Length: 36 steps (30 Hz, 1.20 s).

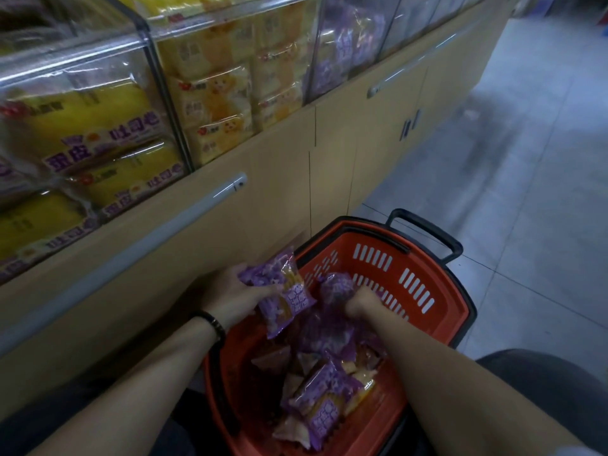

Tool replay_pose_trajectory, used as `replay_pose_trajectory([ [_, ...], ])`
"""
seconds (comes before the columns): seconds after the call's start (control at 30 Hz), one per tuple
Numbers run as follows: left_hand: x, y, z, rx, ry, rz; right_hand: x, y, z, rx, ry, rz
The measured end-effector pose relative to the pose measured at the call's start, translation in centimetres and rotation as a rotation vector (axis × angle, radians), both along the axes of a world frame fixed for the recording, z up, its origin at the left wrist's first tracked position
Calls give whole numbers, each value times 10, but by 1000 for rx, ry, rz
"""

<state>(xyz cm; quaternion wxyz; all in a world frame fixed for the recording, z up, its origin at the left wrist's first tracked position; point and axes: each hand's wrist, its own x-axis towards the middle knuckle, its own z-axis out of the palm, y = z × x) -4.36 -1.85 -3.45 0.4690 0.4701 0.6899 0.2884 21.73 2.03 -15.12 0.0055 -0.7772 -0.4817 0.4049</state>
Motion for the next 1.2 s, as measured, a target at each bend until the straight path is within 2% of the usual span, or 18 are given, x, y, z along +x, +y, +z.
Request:
replay_pose_trajectory([
  [0.13,-3,-2,4,-13,-62,41,-9,-3,17,36,26,-69],
  [0.27,-10,0,4,-8,5,5,-4,-10,48,234,155,-166],
  [0.5,-2,3,-8,10,127,-61,11,-24,82,379,100,3],
  [0.67,21,0,-2,170,139,-195,17,-19,127,544,91,235],
  [0.83,36,-2,9,92,13,-257,14,-16,172,533,280,406],
  [0.9,45,-4,13,94,-96,-281,8,-18,181,528,318,418],
  [1.0,55,-8,9,72,-268,-306,0,-21,187,557,312,376],
  [1.13,57,-11,7,122,-222,-386,-8,-21,187,554,343,280],
  [1.2,58,-12,11,178,-316,-335,-5,-18,189,554,448,176],
])
